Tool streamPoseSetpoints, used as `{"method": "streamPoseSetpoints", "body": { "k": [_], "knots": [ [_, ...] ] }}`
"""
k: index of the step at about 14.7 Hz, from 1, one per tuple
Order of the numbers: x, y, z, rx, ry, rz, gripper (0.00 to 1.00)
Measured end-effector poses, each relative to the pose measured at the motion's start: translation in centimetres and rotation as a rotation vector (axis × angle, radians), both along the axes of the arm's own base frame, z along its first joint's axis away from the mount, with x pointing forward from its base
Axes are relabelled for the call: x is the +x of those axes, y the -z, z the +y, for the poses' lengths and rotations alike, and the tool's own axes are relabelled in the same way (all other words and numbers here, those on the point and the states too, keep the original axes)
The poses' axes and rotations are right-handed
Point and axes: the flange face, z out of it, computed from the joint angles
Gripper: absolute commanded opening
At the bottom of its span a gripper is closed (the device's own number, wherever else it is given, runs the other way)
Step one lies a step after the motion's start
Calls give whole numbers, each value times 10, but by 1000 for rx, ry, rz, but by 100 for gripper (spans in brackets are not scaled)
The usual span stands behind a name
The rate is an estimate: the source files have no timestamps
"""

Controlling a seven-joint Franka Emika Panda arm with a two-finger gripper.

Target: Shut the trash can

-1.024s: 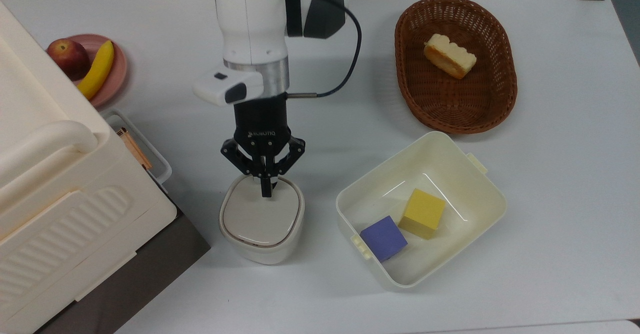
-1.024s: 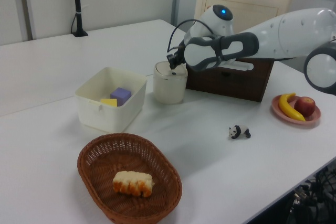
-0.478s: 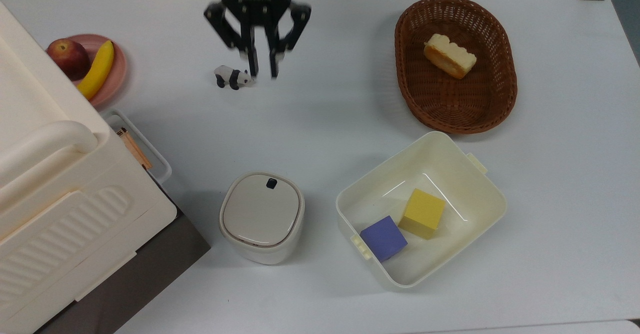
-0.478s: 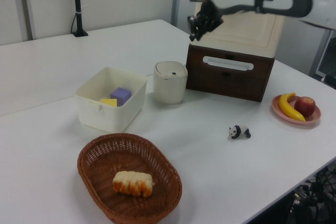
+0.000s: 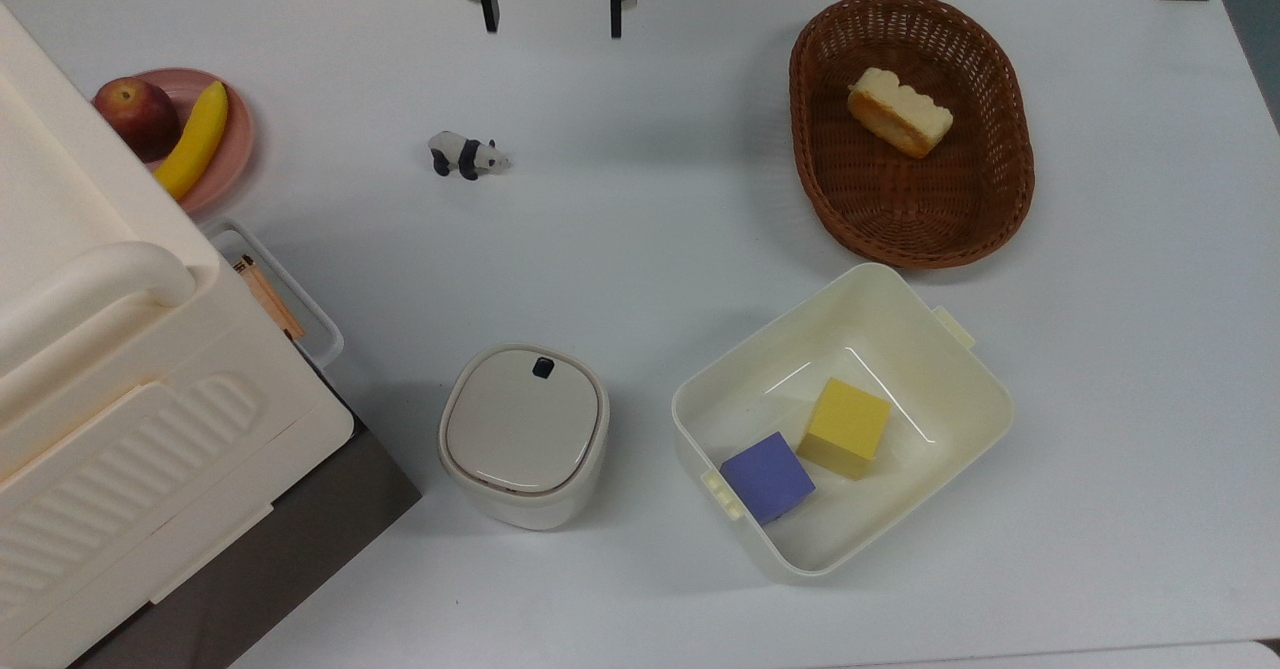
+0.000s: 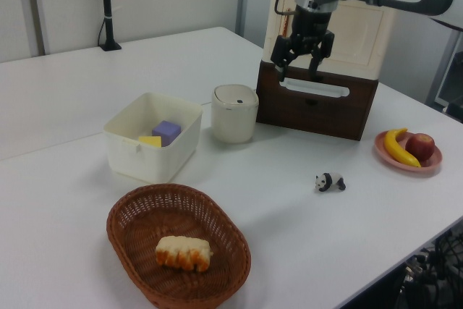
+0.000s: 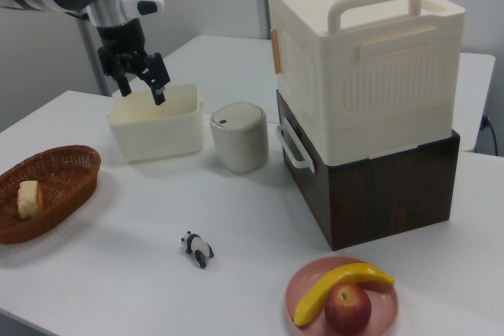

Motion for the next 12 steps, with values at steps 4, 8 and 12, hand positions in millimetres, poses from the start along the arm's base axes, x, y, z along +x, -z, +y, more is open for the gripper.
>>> {"method": "streamPoseSetpoints", "body": {
  "k": [4, 8, 12],
  "knots": [
    [-18, -19, -6, -11, -52, 19, 100],
    [-21, -18, -22, -10, -64, 39, 100],
    [-22, -17, -24, 5, -60, 45, 100]
  ]
}}
